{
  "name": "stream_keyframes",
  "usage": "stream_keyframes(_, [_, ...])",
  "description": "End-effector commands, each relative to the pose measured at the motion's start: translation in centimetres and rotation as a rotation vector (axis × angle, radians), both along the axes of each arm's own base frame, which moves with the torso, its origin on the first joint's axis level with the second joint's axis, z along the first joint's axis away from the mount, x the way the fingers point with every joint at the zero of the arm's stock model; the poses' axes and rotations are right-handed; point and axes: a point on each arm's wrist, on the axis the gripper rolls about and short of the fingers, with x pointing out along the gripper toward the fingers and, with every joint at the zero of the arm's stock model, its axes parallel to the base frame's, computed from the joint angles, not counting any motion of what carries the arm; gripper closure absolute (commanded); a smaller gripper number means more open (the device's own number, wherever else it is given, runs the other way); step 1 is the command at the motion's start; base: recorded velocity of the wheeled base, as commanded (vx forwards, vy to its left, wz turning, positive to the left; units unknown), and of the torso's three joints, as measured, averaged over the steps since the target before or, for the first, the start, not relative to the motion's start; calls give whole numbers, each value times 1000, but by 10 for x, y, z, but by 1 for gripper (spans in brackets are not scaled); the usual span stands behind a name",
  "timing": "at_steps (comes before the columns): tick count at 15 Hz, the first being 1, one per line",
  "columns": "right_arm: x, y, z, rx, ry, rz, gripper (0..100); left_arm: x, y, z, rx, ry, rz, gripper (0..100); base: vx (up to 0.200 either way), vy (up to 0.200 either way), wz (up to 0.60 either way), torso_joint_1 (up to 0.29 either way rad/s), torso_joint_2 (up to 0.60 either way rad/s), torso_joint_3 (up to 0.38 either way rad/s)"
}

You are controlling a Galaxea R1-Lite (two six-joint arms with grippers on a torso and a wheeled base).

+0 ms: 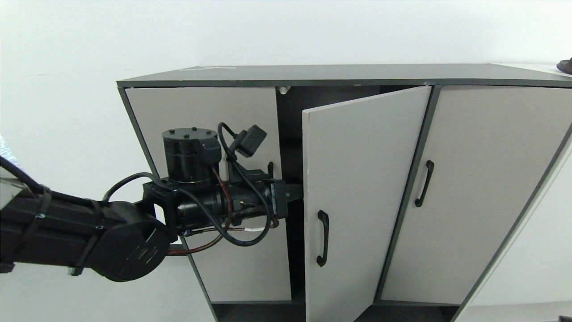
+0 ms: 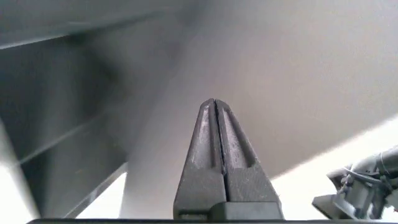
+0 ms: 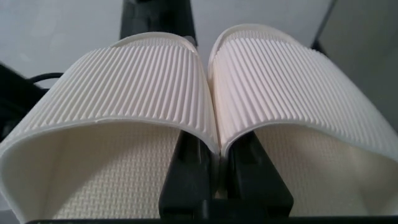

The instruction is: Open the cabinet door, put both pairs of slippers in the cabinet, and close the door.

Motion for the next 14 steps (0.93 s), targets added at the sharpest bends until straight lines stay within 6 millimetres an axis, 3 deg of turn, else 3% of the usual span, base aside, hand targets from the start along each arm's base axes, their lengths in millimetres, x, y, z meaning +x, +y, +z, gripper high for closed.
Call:
stream_keyframes(1, [-9,-6,11,45,-24,33,100,10,-27,-15,21,20,-46,100,-200,0,0,2,2,2])
stream_keyframes(2, [-12,-9,12,46,-20,51,100,13,-36,-20,28,19,-62,100,-200,0,0,7,2,7])
stream_keyframes(4, [-14,-12,14,46,-18,76,100,12,-75,-37,59,-10,-151,100,-200,0,0,5,7,5])
stream_keyframes(6, [-14,-11,12,38,-17,77,100,-13,-115,-43,74,-50,-200,100,-200,0,0,2,2,5])
stream_keyframes(7, [-13,-11,11,32,-15,76,100,-23,-127,-42,41,-82,-238,100,-200,0,0,2,-2,7])
stream_keyframes(9, [-13,-11,11,30,-15,72,100,-15,-131,-42,-51,-110,-213,100,-200,0,0,2,0,2])
stream_keyframes(11, [-13,-11,11,30,-15,69,100,12,-93,-23,-70,-152,-91,100,0,0,0,0,0,0])
stream_keyframes(13, [-10,-10,8,13,-16,44,100,47,-15,-10,17,-288,155,100,0,0,0,0,0,0])
stream_keyframes(14, [-7,-11,8,8,-25,6,100,49,16,-4,65,-335,262,100,0,0,0,0,0,0])
